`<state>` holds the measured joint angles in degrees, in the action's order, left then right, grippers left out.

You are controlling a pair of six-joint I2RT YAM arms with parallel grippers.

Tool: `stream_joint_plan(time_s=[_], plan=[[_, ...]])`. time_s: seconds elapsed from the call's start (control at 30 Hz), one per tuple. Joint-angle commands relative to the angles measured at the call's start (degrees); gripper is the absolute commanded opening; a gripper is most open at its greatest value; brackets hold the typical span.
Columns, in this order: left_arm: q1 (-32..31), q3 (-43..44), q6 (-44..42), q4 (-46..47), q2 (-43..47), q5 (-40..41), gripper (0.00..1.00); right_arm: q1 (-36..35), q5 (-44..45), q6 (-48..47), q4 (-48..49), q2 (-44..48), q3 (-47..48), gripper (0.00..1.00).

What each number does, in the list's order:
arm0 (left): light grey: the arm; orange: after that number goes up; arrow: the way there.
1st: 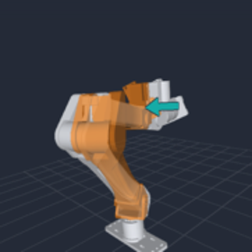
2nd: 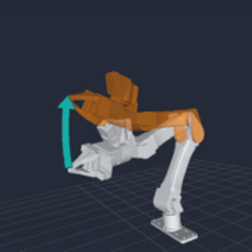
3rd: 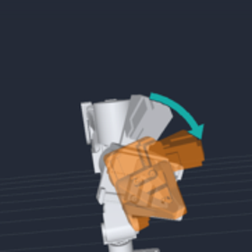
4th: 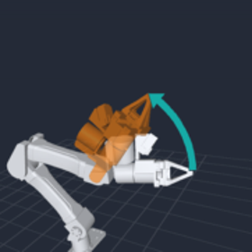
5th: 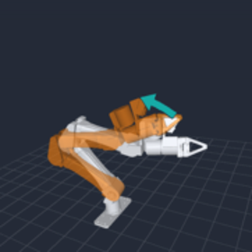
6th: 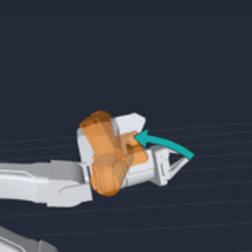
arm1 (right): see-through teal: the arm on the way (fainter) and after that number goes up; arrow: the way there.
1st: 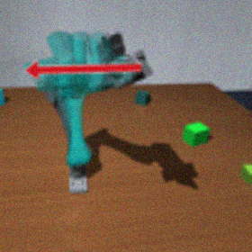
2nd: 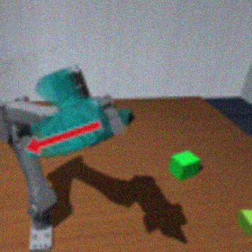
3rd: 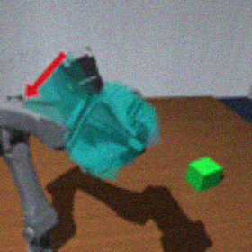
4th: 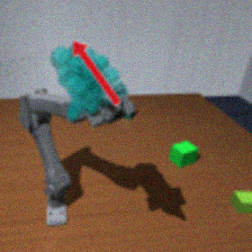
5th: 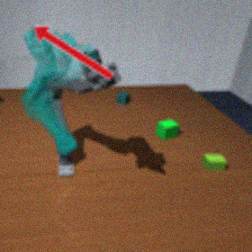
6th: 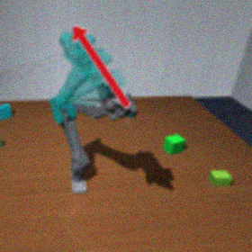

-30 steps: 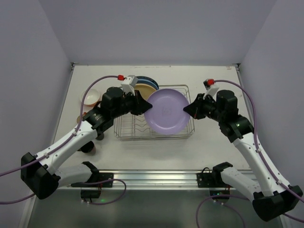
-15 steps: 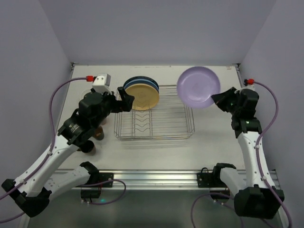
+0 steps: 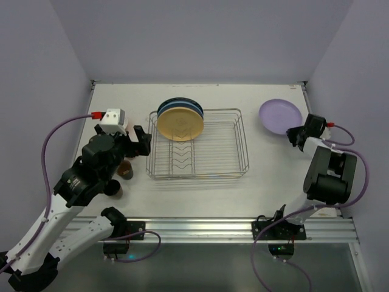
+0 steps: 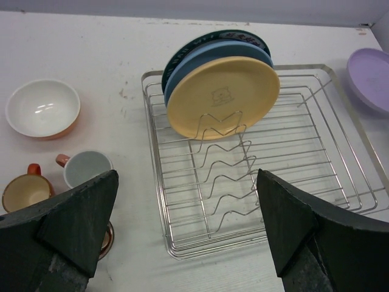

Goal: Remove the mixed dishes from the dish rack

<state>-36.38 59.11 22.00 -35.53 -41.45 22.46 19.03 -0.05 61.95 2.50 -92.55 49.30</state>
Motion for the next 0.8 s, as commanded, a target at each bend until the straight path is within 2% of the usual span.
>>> stream_joint_plan(time_s=[0.0, 0.1, 0.23, 0.33, 0.37, 0.47, 0.53, 0.67, 0.7, 0.77], plan=[[0.3, -0.8, -3.0, 0.2, 1.3, 3.5, 1.0, -0.2, 0.7, 2.5, 6.6, -3.3, 3.9, 0.0], [0.4, -1.5, -2.9, 1.0, 1.5, 3.3, 1.0, 0.0, -0.9, 5.0, 7.5, -5.0, 3.0, 0.02], [0.4, -1.3, -2.1, 0.5, 0.1, 1.6, 1.0, 0.0, -3.0, 3.4, -0.3, -8.6, 9.2, 0.15], [0.4, -1.4, -1.8, 1.1, -0.6, 1.5, 1.0, -0.1, -3.1, 2.6, -4.2, -9.1, 10.6, 0.23], [0.4, -1.3, -1.7, 1.2, -0.9, 1.4, 1.0, 0.0, -2.8, 2.6, -4.8, -8.8, 10.6, 0.37], [0.4, 0.3, -1.3, 1.4, -2.9, 0.3, 1.0, -0.1, -2.1, 1.5, -8.1, -6.5, 10.8, 0.56], [0.4, 2.1, 0.0, 1.7, -4.5, 0.0, 1.0, -0.1, -2.9, 0.4, -9.0, -4.1, 9.9, 0.61], [0.4, 4.9, 5.2, 3.3, -10.2, 0.2, 1.0, -0.1, -2.7, -3.2, -13.4, 4.3, 9.6, 0.8], [0.3, 5.5, 7.9, 4.1, -11.2, -0.1, 1.0, -0.1, -1.8, -5.2, -16.0, 8.3, 9.7, 0.99], [0.4, 7.5, 8.8, 5.5, -14.1, -2.8, 1.0, -0.1, -2.6, -7.2, -17.5, 15.6, 8.7, 0.99]])
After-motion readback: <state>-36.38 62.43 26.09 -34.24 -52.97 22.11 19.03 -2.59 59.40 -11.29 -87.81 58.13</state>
